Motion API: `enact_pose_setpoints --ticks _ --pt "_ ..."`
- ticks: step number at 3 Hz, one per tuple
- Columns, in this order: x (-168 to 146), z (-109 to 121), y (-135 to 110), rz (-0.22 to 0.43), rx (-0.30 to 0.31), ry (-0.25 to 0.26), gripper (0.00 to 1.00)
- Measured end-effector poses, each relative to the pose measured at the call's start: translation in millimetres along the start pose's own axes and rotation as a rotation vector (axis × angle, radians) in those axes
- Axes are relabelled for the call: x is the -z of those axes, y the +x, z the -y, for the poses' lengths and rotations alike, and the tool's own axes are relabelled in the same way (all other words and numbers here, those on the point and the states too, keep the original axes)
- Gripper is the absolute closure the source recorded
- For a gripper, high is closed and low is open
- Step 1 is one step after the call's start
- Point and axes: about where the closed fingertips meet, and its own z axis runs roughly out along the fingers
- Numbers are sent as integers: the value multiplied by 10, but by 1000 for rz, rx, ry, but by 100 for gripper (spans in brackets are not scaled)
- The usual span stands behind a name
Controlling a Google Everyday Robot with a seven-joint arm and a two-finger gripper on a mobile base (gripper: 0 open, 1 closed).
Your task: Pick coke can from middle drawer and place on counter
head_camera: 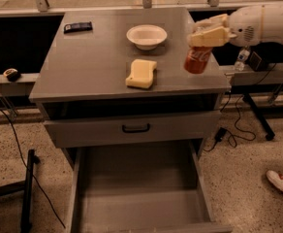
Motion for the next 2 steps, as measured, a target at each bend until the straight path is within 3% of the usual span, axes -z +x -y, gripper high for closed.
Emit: enact_pose_setpoints --ticks 1,2 --pt "-256 87 119 13 16 54 100" --pt "-441 99 319 7 18 81 82"
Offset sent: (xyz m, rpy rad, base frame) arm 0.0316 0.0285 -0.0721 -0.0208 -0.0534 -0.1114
